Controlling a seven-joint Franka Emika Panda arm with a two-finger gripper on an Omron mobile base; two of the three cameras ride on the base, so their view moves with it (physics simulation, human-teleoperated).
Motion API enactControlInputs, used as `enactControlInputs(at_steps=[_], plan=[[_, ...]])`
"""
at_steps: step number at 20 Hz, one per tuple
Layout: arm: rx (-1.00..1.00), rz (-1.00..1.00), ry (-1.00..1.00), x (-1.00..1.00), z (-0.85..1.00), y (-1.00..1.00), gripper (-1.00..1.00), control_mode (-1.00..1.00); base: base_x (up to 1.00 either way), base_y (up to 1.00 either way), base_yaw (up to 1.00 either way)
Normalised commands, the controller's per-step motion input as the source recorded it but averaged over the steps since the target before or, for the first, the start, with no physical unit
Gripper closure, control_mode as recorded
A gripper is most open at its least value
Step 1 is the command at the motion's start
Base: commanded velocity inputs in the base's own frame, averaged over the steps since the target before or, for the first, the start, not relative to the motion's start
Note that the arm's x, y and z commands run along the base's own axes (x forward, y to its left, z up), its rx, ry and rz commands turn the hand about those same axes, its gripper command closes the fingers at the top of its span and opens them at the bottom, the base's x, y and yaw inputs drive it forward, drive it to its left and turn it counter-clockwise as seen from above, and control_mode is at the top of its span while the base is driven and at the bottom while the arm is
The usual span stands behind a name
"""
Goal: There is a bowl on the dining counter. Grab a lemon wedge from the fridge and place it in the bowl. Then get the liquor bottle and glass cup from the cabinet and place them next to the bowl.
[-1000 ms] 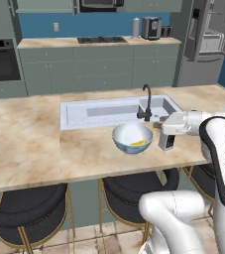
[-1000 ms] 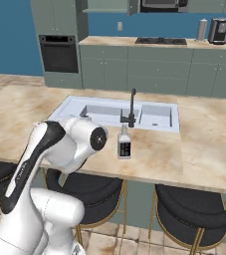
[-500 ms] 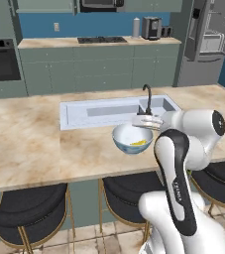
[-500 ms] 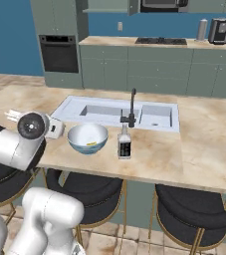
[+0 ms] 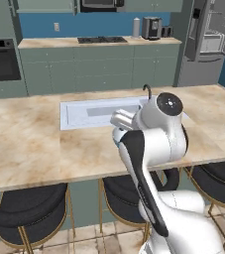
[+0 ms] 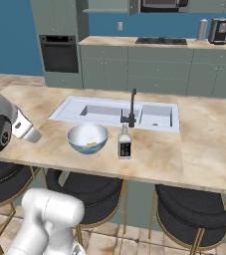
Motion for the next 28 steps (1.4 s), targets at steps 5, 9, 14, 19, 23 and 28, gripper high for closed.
enactControlInputs(at_steps=[5,9,14,19,23,28], plan=[[0.0,-0.17,0.18,-0.11,-0.03,0.1,-1.0,1.0,-0.07,0.09,-0.01],[0.0,0.0,0.0,0.0,0.0,0.0,-1.0,1.0,-0.33,0.63,0.03],[0.0,0.0,0.0,0.0,0.0,0.0,-1.0,1.0,-0.24,0.97,0.05],[0.0,0.0,0.0,0.0,0.0,0.0,-1.0,1.0,-0.25,1.0,0.06],[0.0,0.0,0.0,0.0,0.0,0.0,-1.0,1.0,-0.32,1.0,0.09],[0.0,0.0,0.0,0.0,0.0,0.0,-1.0,1.0,-0.16,1.0,0.07]])
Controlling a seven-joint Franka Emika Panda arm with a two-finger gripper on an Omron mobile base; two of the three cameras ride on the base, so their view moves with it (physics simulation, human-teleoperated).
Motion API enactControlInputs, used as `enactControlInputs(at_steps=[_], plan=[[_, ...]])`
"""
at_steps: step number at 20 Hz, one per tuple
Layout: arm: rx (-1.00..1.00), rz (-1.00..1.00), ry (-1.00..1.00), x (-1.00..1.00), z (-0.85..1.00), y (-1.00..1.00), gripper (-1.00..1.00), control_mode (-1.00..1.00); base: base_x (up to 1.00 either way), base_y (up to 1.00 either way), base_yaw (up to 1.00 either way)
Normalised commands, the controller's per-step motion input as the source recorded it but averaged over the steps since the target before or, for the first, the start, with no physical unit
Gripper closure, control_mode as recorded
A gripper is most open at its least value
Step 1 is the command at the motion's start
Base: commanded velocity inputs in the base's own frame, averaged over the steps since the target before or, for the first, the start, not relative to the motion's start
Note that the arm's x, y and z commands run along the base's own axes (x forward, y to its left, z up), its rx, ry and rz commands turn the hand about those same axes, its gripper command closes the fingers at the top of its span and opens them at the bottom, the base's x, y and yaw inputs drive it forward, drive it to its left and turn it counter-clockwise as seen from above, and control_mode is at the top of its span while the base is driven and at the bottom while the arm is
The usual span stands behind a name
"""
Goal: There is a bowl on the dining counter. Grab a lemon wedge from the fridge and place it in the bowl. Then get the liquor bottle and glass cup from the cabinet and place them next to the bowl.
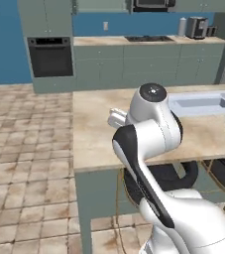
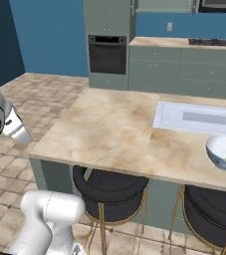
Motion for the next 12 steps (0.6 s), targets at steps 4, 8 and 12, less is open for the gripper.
enactControlInputs(at_steps=[4,8,12], plan=[[0.0,0.0,0.0,0.0,0.0,0.0,-1.0,1.0,0.0,1.0,0.02],[0.0,0.0,0.0,0.0,0.0,0.0,-1.0,1.0,0.23,1.0,0.0],[0.0,0.0,0.0,0.0,0.0,0.0,-1.0,1.0,0.73,1.0,-0.03]])
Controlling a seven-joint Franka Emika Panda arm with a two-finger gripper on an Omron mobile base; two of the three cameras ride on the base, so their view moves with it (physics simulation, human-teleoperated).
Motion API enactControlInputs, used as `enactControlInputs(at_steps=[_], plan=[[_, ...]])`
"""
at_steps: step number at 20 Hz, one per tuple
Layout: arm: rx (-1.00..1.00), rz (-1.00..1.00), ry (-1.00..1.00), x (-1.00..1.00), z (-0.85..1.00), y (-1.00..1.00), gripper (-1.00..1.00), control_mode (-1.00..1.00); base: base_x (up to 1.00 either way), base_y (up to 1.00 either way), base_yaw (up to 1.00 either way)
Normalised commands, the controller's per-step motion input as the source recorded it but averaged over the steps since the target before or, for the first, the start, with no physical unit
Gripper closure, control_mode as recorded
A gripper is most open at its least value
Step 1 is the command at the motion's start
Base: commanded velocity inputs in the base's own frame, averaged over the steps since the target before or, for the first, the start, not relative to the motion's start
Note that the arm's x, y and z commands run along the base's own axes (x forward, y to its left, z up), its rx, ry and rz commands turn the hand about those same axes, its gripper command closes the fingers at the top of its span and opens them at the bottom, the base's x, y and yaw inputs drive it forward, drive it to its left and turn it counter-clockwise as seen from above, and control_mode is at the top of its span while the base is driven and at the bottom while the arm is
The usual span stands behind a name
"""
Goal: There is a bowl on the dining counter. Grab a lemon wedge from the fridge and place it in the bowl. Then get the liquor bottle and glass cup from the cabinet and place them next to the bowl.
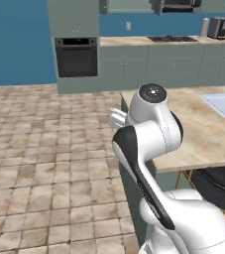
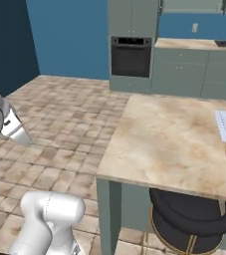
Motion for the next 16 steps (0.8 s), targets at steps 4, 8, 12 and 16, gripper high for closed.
enactControlInputs(at_steps=[4,8,12,16], plan=[[0.0,0.0,0.0,0.0,0.0,0.0,-1.0,1.0,0.94,1.0,-0.14],[0.0,0.0,0.0,0.0,0.0,0.0,-1.0,1.0,0.93,0.98,-0.29],[0.0,0.0,0.0,0.0,0.0,0.0,-1.0,1.0,0.92,0.82,-0.4],[0.0,0.0,0.0,0.0,0.0,0.0,-1.0,1.0,0.93,0.69,-0.45]])
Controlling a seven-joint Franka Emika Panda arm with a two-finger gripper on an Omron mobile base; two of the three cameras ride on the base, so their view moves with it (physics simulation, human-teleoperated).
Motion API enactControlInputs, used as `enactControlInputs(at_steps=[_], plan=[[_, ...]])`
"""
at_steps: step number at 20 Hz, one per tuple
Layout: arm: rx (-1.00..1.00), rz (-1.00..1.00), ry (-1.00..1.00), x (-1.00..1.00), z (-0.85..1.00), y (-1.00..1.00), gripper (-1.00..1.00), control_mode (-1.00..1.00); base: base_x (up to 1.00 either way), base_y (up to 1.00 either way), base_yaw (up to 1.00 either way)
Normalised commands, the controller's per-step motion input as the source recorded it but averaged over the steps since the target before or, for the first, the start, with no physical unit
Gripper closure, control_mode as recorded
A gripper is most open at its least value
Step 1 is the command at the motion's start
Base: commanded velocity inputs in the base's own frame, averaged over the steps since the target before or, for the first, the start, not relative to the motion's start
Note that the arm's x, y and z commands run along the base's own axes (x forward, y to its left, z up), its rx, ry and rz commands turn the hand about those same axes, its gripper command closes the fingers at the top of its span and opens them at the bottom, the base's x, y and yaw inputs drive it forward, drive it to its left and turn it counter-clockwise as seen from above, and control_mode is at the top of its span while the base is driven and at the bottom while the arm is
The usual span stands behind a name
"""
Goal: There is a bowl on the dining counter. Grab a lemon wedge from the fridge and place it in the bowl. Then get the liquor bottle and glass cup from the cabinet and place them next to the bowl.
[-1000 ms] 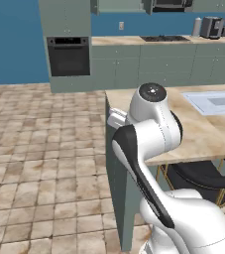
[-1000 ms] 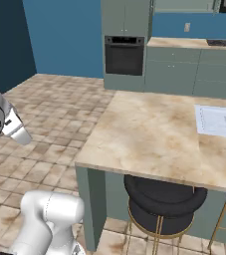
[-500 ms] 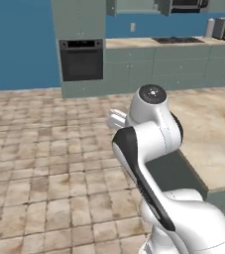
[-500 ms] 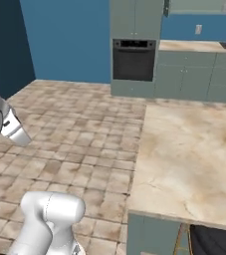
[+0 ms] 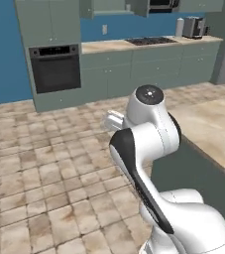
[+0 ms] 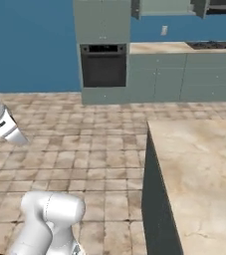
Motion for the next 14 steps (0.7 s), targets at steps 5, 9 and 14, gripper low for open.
enactControlInputs(at_steps=[5,9,14], plan=[[0.0,0.0,0.0,0.0,0.0,0.0,-1.0,1.0,0.96,0.65,-0.46],[0.0,0.0,0.0,0.0,0.0,0.0,-1.0,1.0,1.0,0.63,-0.46],[0.0,0.0,0.0,0.0,0.0,0.0,-1.0,1.0,1.0,0.55,-0.43]])
